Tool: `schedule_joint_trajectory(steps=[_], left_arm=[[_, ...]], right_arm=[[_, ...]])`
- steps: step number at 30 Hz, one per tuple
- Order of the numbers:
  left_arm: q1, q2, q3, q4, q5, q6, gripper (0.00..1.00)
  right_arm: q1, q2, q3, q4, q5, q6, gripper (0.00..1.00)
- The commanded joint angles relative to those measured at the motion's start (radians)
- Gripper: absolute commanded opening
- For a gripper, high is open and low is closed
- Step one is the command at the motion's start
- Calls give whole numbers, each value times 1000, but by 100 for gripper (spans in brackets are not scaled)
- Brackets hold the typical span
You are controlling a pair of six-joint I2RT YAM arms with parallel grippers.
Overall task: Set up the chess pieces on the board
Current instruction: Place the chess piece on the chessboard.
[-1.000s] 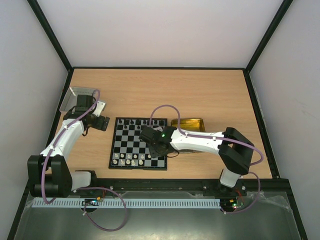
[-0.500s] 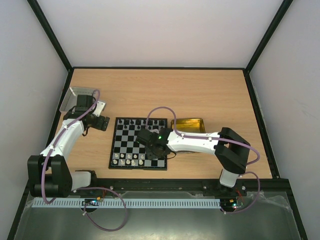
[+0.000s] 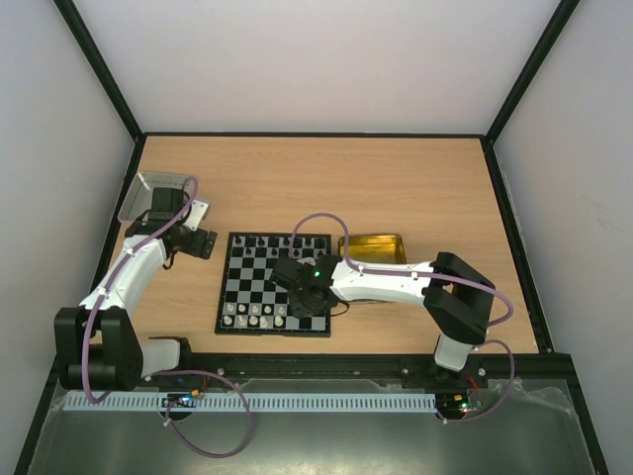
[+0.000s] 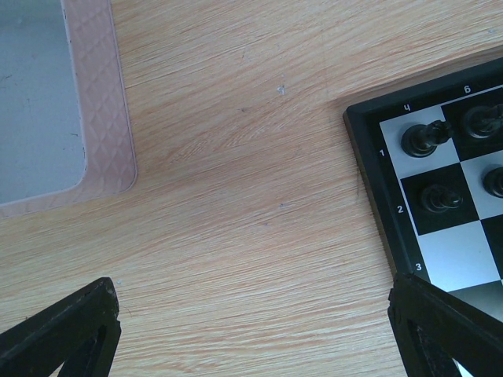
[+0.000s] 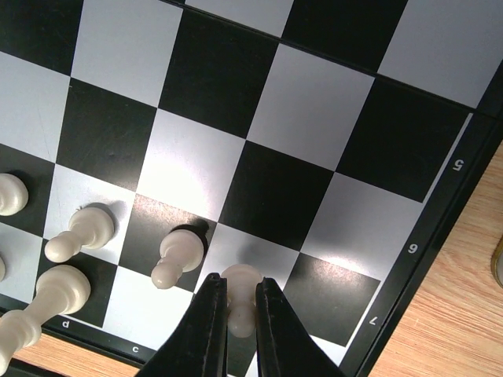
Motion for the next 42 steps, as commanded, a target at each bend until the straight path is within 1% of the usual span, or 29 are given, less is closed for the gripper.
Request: schedule_joint_trajectory(steps=[1, 11, 16, 42], left_arm=[[-1, -8, -4, 0, -6, -2, 94], [-1, -5, 2, -5, -4, -2, 93], [-1, -6, 8, -6, -5, -2, 93], [-1, -3, 3, -3, -4, -2, 93]], right_arm=[[10, 7, -20, 4, 9, 14, 7], [10, 7, -29, 4, 0, 11, 8], [10, 9, -36, 9, -9, 12, 13], [10, 21, -24, 37, -9, 15, 12]])
